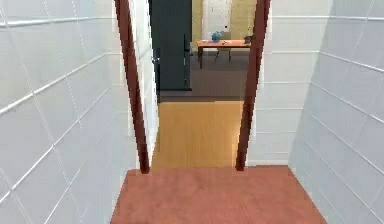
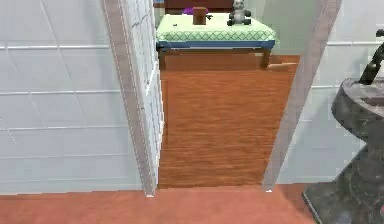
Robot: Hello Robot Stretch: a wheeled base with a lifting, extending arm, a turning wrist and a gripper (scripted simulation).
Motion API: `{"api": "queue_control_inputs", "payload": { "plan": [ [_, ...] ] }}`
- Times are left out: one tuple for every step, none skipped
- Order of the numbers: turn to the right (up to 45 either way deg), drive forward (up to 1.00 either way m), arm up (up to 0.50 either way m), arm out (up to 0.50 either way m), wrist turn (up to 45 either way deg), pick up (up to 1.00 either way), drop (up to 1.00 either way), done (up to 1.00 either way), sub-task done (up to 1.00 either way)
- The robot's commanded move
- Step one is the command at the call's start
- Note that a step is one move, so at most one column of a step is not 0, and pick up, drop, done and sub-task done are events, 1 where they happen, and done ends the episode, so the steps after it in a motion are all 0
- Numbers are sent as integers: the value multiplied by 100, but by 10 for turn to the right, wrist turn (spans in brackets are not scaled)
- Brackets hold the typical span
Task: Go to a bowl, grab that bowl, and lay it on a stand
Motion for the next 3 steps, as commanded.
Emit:
{"api": "queue_control_inputs", "payload": {
  "plan": [
    [0,100,0,0,0,0,0,0,0],
    [0,85,0,0,0,0,0,0,0],
    [90,0,0,0,0,0,0,0,0]
  ]
}}
